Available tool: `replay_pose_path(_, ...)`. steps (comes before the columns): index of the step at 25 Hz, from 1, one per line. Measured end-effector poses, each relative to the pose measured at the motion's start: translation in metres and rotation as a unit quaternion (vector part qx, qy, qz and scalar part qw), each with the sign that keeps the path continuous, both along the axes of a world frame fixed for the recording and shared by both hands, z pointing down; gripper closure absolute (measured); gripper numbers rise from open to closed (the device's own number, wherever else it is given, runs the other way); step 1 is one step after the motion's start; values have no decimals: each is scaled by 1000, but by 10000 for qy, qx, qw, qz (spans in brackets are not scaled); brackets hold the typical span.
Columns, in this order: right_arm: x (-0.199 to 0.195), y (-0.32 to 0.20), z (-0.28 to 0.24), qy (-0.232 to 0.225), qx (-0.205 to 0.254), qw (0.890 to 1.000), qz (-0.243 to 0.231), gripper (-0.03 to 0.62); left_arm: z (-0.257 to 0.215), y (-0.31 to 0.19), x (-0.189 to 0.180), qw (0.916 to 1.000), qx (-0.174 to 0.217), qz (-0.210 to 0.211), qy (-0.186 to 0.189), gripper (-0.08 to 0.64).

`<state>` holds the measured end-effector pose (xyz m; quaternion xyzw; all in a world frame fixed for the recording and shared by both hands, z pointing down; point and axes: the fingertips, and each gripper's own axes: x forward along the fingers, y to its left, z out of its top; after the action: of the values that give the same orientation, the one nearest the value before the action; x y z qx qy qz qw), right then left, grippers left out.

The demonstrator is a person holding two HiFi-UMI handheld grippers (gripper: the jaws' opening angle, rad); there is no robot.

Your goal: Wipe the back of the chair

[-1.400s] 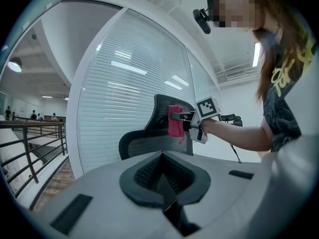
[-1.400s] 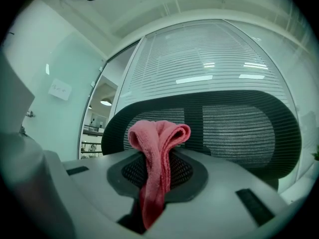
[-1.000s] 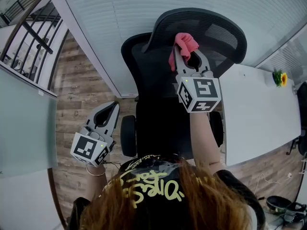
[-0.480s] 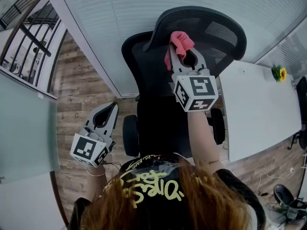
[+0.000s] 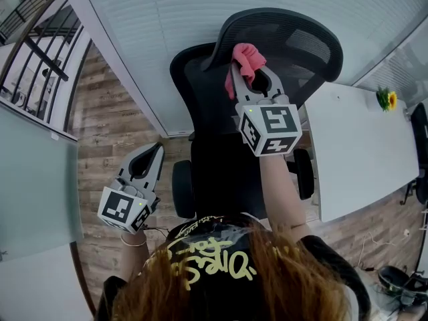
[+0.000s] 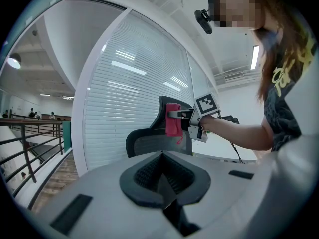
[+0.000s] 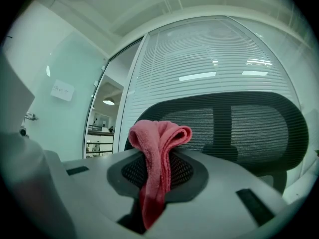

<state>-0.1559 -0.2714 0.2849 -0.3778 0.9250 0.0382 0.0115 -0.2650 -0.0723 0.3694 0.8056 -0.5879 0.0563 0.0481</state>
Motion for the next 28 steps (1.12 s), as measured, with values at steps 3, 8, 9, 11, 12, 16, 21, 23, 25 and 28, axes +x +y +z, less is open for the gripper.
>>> replay_pose_path(3,-3,3,0,1,-10,10000,-17,526,0,1,-1,10000,0,15,4,566)
replay_pose_path(8,-7,10,-1,21,-9,10000,-69,526,0,4,-2,10000,8,47,-2,566)
replay_pose_path(9,-8,11,-1,26,-8,10000,-74,526,0,4,-2,10000,7,53,-3,566)
replay_pose_path(11,-9,12,-2,28,-8,10000,-84,526,-1,4,-2,10000,6,72,-10,566)
replay_pose_path(12,-9,12,-2,31,-6,10000,-89,526,-1,3,-2,10000,5,80,-13,566)
replay_pose_path(16,-13,17,-2,55,-5,9999,-143,526,0,4,-3,9999,-21,111,-17,566)
replay_pose_path(21,-19,25,-3,41,28,9997,-239,526,1,5,-3,9999,-39,112,-18,566)
replay_pose_path(23,-20,28,-3,10,26,9994,-336,526,2,6,-2,9999,-54,114,-20,566)
replay_pose_path(25,-19,31,-3,-68,-4,9987,-501,526,2,6,0,9999,-58,116,-18,566)
replay_pose_path(28,-14,37,-5,-140,41,9974,-709,526,1,4,5,9999,-59,118,-4,566)
